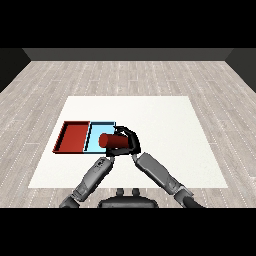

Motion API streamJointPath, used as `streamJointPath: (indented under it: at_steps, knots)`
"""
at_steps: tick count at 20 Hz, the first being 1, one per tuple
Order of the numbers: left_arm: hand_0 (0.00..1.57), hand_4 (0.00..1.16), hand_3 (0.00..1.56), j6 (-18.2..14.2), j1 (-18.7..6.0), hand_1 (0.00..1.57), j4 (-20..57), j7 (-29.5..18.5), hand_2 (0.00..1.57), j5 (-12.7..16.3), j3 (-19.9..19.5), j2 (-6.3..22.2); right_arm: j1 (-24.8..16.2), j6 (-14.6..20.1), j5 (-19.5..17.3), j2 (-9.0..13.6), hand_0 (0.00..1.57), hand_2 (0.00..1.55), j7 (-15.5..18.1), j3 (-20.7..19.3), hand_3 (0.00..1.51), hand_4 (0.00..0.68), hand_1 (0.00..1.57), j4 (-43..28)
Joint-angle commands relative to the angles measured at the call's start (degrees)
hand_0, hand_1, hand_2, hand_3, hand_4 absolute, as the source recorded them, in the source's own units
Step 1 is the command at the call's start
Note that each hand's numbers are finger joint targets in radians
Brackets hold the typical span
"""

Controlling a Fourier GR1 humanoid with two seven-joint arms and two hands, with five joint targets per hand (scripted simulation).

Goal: Pick the red can and put it in the red box

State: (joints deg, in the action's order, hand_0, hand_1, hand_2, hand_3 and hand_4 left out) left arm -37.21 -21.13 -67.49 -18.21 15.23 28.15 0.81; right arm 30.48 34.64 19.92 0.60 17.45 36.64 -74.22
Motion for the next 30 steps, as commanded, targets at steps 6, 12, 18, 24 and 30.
streamJointPath:
  at_steps: [6,12,18,24,30]
  knots:
    - [1.57,1.14,1.50,-1.8,-2.7,1.57,-2.1,3.5,1.57,-2.4,-0.4,-0.8,-1.5,-0.9,-3.3,-0.6,0.00,0.00,-0.6,-0.1,0.00,0.000,0.00,-0.1]
    - [1.57,1.14,1.51,1.3,1.8,1.57,0.6,-0.7,1.57,-0.7,-1.7,-0.8,-6.5,-5.7,-3.9,2.3,0.00,0.00,2.9,-7.5,0.00,0.000,0.00,-3.2]
    - [1.57,1.13,1.48,0.6,4.5,1.57,-5.4,3.6,1.57,-5.6,-3.5,0.8,-13.2,-5.3,-4.5,5.9,0.00,0.00,-0.6,-10.2,0.00,0.000,0.00,-18.5]
    - [1.57,1.13,1.47,2.1,2.2,1.57,-4.2,5.3,1.57,-7.8,-8.4,9.0,-20.8,-9.3,-1.0,14.5,0.00,0.00,-2.6,-17.2,0.00,0.000,0.00,-27.2]
    - [1.57,1.11,1.47,6.2,4.1,1.57,-3.4,5.2,1.56,-7.3,-15.5,21.1,-31.3,-12.7,0.8,18.0,0.00,0.00,3.8,-22.4,0.00,0.000,0.00,-23.0]
